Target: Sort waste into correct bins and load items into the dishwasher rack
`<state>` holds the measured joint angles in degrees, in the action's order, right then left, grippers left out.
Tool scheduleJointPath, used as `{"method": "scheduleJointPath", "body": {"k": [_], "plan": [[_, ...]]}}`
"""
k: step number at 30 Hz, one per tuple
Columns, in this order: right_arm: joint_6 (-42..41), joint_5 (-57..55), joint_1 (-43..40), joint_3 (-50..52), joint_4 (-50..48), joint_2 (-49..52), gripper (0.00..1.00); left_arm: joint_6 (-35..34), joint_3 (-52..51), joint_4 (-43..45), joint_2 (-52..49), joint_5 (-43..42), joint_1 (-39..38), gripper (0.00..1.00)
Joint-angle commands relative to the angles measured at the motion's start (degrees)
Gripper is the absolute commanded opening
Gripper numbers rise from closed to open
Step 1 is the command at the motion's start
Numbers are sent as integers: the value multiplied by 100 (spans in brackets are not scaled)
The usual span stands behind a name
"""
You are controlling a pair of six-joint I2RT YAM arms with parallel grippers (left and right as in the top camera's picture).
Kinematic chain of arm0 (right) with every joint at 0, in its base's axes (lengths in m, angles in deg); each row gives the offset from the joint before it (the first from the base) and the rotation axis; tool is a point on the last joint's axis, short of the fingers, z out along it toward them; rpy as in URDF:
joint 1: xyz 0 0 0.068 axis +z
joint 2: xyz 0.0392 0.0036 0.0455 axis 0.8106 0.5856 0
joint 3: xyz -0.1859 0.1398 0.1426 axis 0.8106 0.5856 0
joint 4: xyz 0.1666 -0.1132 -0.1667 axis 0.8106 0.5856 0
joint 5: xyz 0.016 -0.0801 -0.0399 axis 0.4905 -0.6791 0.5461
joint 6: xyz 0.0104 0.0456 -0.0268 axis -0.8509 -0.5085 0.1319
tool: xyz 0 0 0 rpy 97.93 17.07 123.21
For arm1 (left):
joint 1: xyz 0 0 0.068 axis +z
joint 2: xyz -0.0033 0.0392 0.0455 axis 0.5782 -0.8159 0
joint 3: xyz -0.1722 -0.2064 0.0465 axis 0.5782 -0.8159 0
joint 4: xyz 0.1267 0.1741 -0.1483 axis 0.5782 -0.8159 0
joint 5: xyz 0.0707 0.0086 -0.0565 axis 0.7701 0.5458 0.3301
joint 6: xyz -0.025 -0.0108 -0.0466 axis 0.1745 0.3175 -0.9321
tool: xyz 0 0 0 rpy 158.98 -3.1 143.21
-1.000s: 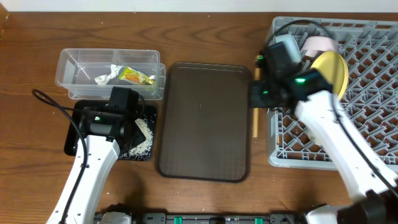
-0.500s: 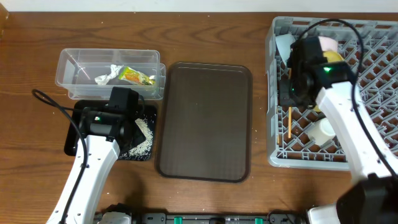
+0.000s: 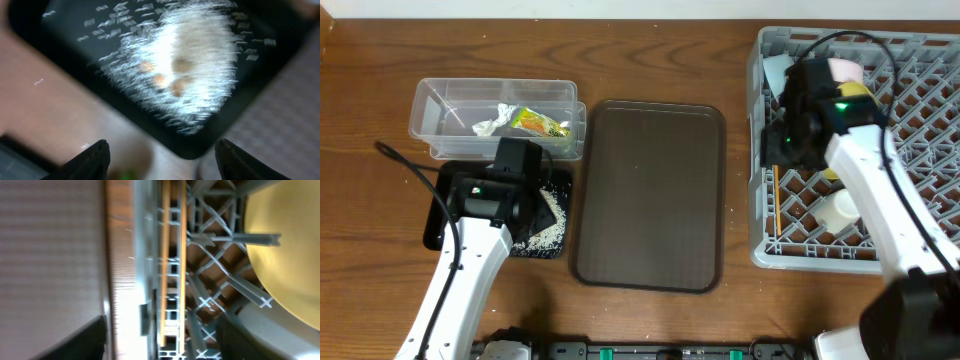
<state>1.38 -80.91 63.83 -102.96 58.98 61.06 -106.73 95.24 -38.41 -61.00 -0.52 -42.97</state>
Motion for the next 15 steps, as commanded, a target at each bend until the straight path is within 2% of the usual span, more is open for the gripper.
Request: {"method": "scheduleJointPath", "body": {"k": [1, 4, 5, 7, 8, 11, 14, 15], "plan": [[232, 1130, -138, -214, -33, -551, 84, 1082, 2, 184, -33, -841, 22, 70], [1403, 2723, -144, -214, 127, -737, 88, 1248, 2, 345, -33, -1314, 17, 70], [1591, 2894, -144, -214, 245, -765, 90, 1283, 2, 385, -33, -1384, 17, 70], [1460, 2470, -146, -214, 461, -767, 96, 1416, 0, 387, -35, -1397, 17, 70], [1029, 1829, -146, -212, 632, -761, 99, 1488, 0, 317, -42, -1397, 17, 70], [195, 682, -146, -212, 977, -772, 99, 1488, 0, -26, -44, -1390, 17, 70], [195, 599, -144, -212, 1054, -833, 99, 1488, 0, -459, -44, -1370, 20, 71], [153, 590, -142, -210, 1069, -863, 99, 1486, 0, -632, -44, -1377, 20, 76]]}}
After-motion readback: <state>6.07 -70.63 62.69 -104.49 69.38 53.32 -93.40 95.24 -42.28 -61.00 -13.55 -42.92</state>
